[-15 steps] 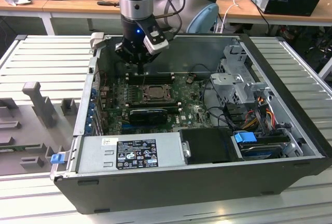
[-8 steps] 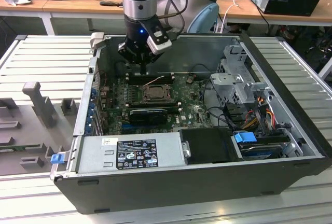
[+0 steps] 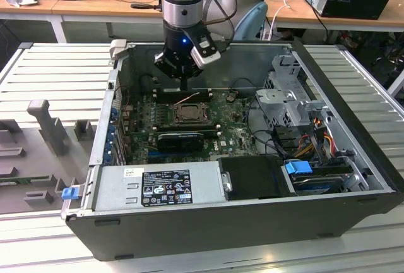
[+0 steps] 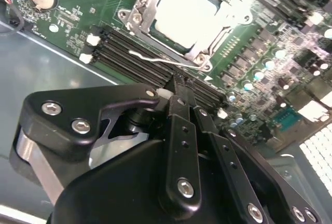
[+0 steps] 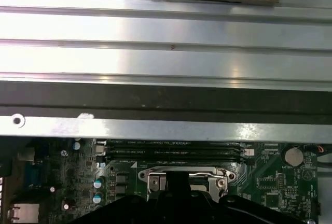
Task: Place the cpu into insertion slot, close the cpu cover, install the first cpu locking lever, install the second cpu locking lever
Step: 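Install the first cpu locking lever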
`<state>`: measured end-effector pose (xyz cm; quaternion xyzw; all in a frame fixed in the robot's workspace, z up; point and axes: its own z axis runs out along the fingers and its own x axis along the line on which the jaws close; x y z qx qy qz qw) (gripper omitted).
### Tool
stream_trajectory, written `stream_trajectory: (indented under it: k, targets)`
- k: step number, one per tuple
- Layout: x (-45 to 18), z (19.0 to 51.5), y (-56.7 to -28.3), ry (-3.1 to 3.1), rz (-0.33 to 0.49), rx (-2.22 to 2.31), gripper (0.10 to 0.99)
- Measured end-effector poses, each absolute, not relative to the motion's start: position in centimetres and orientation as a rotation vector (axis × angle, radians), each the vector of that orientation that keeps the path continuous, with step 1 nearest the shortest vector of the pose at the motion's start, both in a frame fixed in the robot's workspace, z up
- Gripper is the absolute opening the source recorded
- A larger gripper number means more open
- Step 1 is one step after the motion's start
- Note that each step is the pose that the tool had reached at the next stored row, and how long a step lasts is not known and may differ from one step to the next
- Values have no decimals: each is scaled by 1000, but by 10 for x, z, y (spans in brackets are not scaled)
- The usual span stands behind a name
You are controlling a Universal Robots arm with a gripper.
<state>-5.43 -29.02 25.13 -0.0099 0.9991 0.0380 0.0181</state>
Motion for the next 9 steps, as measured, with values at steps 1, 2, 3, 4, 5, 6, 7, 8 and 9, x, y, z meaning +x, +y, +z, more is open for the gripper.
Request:
stream_trajectory:
  k: [1, 2, 3, 4, 5, 6, 7, 8, 9]
  targets:
    - [-52, 248, -290, 3103, 118, -31, 106]
    - [-51, 247, -290, 3103, 118, -31, 106]
    - [-50, 245, -290, 3103, 118, -31, 106]
    - [-49, 243, -290, 3103, 118, -31, 106]
    - [-49, 242, -290, 3103, 119, -31, 106]
    - [-48, 241, -290, 3103, 132, -31, 106]
    - [-46, 240, -290, 3102, 145, -32, 106]
    - [-45, 239, -290, 3101, 149, -34, 106]
    - [-44, 236, -290, 3102, 149, -43, 106]
